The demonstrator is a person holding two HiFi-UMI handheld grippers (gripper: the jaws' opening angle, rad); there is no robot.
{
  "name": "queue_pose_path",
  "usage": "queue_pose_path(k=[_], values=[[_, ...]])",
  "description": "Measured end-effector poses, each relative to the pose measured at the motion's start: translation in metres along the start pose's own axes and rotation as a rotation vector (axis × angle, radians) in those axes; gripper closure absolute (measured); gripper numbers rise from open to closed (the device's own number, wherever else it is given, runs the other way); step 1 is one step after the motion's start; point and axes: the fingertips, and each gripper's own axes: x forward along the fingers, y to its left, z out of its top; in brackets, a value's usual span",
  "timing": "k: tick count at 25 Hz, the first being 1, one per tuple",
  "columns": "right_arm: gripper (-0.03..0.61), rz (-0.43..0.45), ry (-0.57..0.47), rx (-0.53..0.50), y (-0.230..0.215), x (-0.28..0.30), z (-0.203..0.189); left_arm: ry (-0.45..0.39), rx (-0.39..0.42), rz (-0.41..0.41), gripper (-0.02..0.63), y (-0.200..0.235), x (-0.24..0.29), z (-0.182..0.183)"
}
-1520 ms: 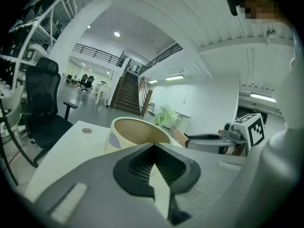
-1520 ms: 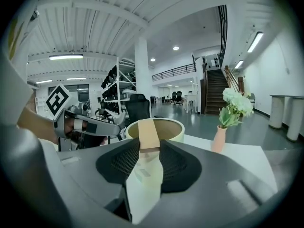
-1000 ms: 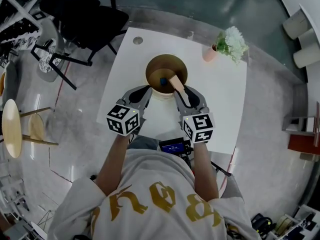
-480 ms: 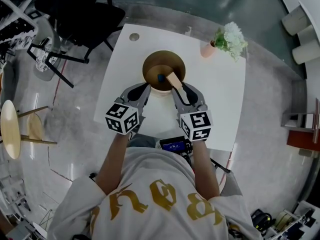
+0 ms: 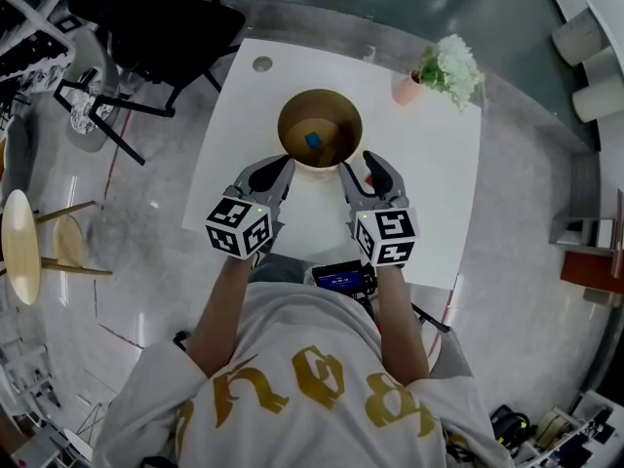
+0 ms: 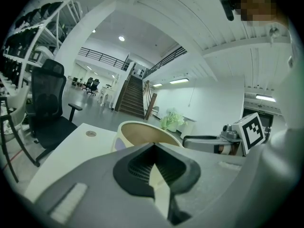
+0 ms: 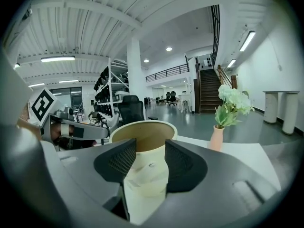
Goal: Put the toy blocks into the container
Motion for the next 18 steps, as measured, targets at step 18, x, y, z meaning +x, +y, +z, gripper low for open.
queue_pose_path(k=[18], values=[[0.374, -0.153, 0.040, 0.077, -0.031, -0.059, -0.044, 0.041, 0.051, -0.089, 0.612, -0.056, 0.005, -0.025]])
